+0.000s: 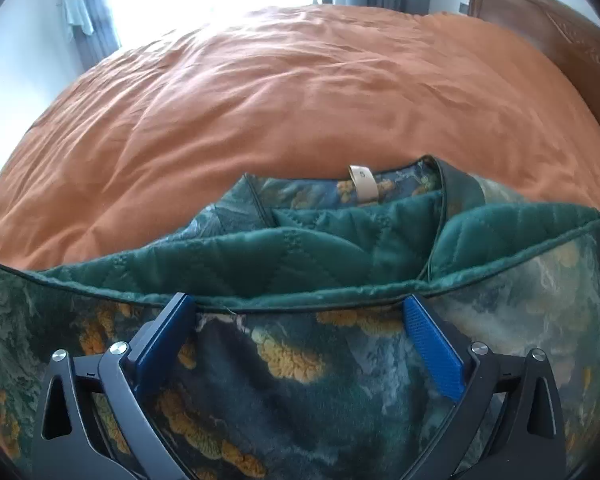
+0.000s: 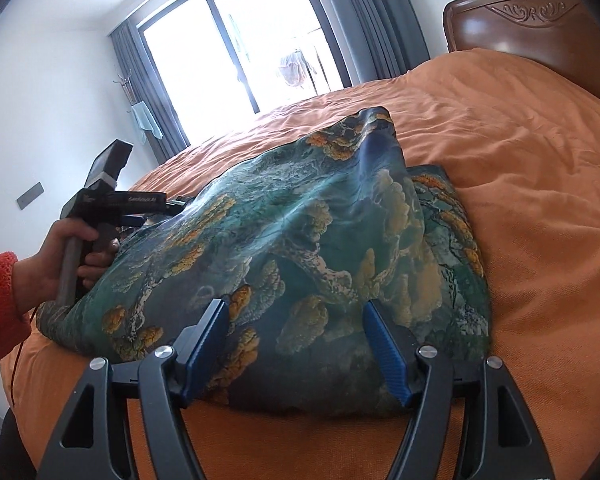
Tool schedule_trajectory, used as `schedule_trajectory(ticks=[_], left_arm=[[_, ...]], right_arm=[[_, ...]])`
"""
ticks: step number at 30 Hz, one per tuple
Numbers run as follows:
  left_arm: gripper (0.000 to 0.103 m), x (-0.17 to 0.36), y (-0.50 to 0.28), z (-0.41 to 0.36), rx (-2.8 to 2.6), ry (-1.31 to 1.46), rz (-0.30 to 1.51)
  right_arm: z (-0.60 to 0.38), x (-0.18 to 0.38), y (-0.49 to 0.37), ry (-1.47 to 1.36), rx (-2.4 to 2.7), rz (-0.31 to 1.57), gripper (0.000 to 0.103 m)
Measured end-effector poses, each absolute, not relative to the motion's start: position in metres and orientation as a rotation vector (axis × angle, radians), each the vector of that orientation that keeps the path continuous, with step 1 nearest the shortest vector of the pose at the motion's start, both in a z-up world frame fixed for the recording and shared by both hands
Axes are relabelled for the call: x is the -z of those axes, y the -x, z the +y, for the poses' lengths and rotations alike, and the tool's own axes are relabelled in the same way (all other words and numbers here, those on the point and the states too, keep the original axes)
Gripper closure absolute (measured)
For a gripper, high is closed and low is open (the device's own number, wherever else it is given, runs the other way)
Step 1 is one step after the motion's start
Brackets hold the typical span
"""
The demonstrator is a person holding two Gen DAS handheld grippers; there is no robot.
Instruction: Fold large clothes
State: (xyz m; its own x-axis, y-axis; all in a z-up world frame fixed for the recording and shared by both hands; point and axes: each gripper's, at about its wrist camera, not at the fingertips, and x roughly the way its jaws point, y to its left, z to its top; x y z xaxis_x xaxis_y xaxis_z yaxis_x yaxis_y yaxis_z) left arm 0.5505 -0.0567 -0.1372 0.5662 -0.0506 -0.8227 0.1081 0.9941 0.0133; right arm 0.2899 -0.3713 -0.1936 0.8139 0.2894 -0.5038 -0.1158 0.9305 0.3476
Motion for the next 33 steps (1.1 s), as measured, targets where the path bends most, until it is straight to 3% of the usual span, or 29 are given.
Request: schedule_trajectory(ticks=[11,16,28,33], left_arm=[[0.003,0.098,-0.495,-0.057,0.189,-0.060,0.848],[0.003,0.125,-0.449,-0.080,0.205,-0.269,0.927],[0.002,0.135,-0.299,-0.071,0.210,-0.245,0.874],[0.000,0.163,-0.281,-0.077,0.183,-0.280,0.858]], right_arm=[[-0.377,0.200,-0.292,-0.337,-0.242,0.575,0.031],[-0.376,0.200,-0.291,-0.337,-0.243,0.573,0.030],[-0.369,0.202,-0.287,-0.296,-0.224,0.550,0.030],[-0.368,0.204,-0.284,-0.289,-0.210,0.538,0.030]])
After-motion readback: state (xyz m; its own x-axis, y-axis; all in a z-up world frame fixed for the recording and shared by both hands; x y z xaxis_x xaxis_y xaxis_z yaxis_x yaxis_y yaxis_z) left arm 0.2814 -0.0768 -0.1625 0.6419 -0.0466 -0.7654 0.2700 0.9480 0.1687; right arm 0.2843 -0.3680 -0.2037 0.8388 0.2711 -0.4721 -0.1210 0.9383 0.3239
